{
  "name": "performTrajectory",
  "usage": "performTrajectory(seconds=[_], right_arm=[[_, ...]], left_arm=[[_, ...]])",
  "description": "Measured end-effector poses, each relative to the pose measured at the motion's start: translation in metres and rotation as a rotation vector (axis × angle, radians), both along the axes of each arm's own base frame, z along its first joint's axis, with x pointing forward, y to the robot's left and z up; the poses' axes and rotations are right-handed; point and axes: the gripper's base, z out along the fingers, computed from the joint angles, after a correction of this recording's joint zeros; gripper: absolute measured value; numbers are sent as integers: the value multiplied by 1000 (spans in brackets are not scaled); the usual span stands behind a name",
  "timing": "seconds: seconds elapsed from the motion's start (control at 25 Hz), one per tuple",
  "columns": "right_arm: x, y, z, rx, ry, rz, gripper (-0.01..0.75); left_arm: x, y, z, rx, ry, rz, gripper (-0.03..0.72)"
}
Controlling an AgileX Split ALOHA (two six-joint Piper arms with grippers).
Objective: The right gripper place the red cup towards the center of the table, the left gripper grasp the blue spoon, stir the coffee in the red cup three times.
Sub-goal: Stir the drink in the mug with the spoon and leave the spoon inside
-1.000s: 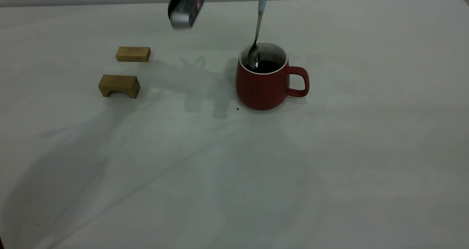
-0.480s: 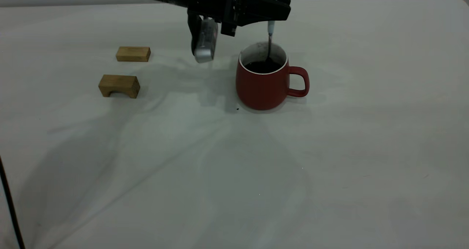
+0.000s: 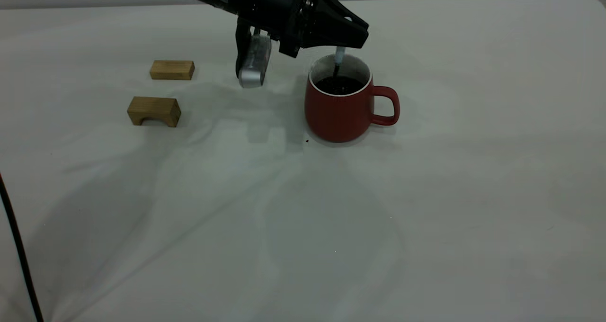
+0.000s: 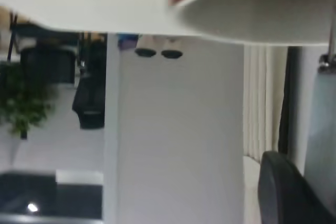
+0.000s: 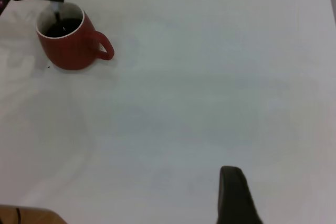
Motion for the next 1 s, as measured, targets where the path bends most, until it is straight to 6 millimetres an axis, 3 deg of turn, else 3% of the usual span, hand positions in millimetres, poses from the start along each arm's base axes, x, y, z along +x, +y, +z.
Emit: performTrajectory(seconds=[0.16, 0.44, 0.76, 1.0], right_arm=[[0, 0, 0, 0, 0, 0, 493], [0, 0, 0, 0, 0, 0, 493], [0, 0, 0, 0, 0, 0, 493], [0, 0, 0, 0, 1, 0, 493]], left_arm=[[-1, -2, 0, -69, -36, -15, 123], [-6, -2, 1, -28, 177, -32, 121], [8, -3, 4, 1, -70, -51, 120], [-1, -5, -2, -86, 133, -61, 120]])
